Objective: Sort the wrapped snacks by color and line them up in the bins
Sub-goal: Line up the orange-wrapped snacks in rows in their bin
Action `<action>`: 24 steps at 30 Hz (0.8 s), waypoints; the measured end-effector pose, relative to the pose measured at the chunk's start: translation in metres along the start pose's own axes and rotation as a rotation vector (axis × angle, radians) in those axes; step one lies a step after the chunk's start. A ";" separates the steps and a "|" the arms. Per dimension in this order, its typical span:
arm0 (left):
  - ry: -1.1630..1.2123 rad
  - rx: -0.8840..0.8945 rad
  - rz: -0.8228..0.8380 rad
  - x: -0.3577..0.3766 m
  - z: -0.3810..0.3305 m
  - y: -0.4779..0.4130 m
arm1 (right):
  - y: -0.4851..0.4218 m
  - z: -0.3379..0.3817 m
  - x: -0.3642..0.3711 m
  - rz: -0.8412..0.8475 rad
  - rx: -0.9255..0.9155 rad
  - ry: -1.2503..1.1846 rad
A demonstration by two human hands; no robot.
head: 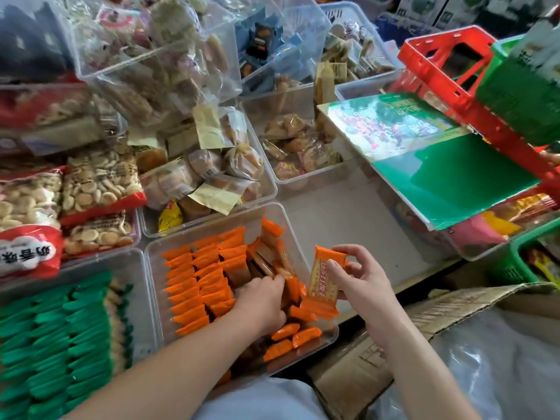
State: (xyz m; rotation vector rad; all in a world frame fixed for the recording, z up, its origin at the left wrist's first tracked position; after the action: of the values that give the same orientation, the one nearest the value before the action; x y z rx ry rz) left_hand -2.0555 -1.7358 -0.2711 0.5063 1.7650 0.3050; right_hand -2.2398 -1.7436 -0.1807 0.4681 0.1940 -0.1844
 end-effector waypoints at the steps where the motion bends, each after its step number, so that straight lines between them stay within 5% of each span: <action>1: 0.028 0.002 -0.035 -0.010 0.000 0.004 | -0.001 -0.001 0.000 -0.010 -0.007 0.020; 8: 0.635 -0.128 -0.325 -0.057 0.044 0.052 | -0.001 0.000 0.023 0.028 -0.030 0.110; 24: 1.024 -0.510 -0.580 -0.060 0.139 0.128 | -0.019 -0.016 0.147 0.355 -0.128 0.477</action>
State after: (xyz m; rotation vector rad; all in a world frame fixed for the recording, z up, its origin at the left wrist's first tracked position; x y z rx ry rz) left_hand -1.8871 -1.6621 -0.1967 -0.6582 2.5749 0.6382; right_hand -2.1041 -1.7726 -0.2365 0.4064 0.5800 0.2910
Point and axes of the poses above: each hand's wrist, its own y-axis away from the middle knuckle, its own x-axis out of the palm, z = x × y, the point moved 6 cm from there along -y, towards the middle knuckle, and after that the axes turned 8 degrees about -z, right-handed, at the moved point
